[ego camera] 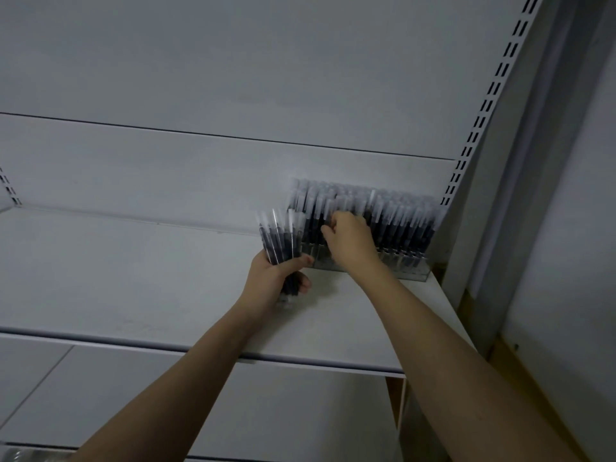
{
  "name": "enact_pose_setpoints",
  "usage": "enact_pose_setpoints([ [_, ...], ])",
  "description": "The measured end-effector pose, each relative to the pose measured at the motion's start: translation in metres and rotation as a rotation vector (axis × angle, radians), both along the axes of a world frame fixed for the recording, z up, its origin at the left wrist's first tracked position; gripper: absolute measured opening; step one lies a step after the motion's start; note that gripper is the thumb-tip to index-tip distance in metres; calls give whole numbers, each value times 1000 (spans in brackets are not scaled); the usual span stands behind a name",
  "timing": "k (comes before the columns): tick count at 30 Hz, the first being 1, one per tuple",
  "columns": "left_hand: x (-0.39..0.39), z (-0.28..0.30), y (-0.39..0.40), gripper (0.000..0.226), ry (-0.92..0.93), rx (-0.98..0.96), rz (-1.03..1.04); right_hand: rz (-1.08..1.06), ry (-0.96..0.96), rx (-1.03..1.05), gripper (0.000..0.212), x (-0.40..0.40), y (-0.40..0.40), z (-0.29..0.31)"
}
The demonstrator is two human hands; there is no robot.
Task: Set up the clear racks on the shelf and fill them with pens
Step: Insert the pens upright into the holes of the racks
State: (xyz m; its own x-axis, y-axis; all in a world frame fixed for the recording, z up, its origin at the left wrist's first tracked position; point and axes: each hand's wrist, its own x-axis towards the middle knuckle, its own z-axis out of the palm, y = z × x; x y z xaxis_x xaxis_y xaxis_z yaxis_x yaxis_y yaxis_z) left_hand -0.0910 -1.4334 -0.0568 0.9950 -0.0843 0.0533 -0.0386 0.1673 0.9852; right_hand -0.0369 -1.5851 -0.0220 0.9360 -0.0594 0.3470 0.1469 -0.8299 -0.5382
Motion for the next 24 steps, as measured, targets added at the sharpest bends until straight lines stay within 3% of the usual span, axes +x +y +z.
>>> enact_pose_setpoints([
  [5,-1,-8,-4,15,-20,19,-52,-30,-49,176,21,-15,-5,-17],
  [8,-2,-10,-4,11,-40,83,-131,22,-122,440,10,-38,-9,-34],
  [12,0,-11,-5,13,-15,119,-209,152,72,776,8,-61,-10,-58],
  [18,-2,-13,-9,18,-35,181,-229,174,109,929,12,-64,-14,-58],
  [24,2,-13,-11,13,-16,121,-145,77,27,1091,10,-58,-19,-59],
])
